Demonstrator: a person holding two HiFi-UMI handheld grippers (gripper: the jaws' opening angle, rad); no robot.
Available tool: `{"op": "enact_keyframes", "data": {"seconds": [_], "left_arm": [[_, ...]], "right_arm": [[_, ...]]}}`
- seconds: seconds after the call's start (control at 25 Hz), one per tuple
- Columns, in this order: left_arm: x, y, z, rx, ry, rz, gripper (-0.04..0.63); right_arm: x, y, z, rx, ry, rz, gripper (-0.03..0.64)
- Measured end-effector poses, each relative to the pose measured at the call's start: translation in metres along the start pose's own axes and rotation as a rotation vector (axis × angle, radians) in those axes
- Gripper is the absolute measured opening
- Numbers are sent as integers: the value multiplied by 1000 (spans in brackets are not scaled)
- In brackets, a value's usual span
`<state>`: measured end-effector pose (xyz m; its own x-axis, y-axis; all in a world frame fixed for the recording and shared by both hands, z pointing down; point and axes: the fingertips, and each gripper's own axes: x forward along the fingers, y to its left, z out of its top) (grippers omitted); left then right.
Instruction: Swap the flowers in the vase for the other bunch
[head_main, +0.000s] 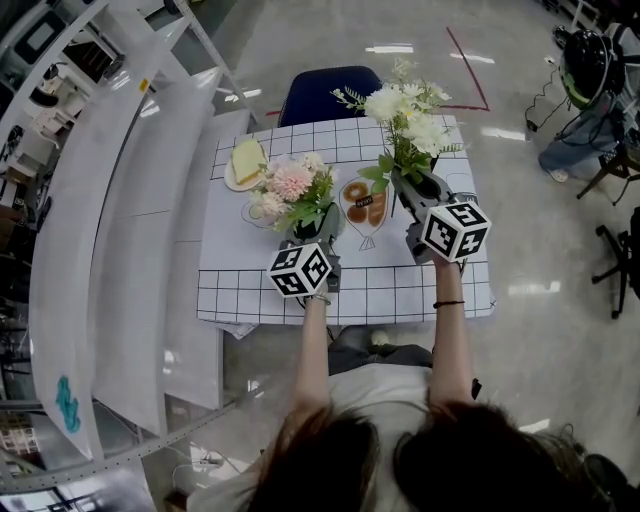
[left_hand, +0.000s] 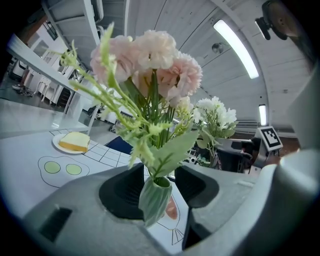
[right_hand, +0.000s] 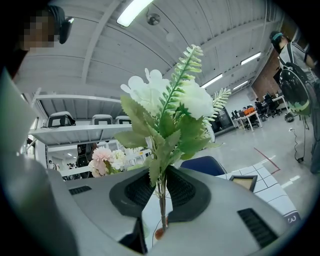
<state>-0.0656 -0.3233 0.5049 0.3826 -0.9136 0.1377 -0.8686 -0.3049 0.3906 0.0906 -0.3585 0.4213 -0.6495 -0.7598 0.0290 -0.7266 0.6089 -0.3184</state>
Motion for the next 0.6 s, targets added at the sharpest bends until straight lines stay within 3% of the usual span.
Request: {"op": "enact_keyframes", "data": {"seconds": [0.6], "left_arm": [[1,-2,3,54,-11,33,118]], "right_arm": [[-3,-2,2,-10,1,-6,64]]}}
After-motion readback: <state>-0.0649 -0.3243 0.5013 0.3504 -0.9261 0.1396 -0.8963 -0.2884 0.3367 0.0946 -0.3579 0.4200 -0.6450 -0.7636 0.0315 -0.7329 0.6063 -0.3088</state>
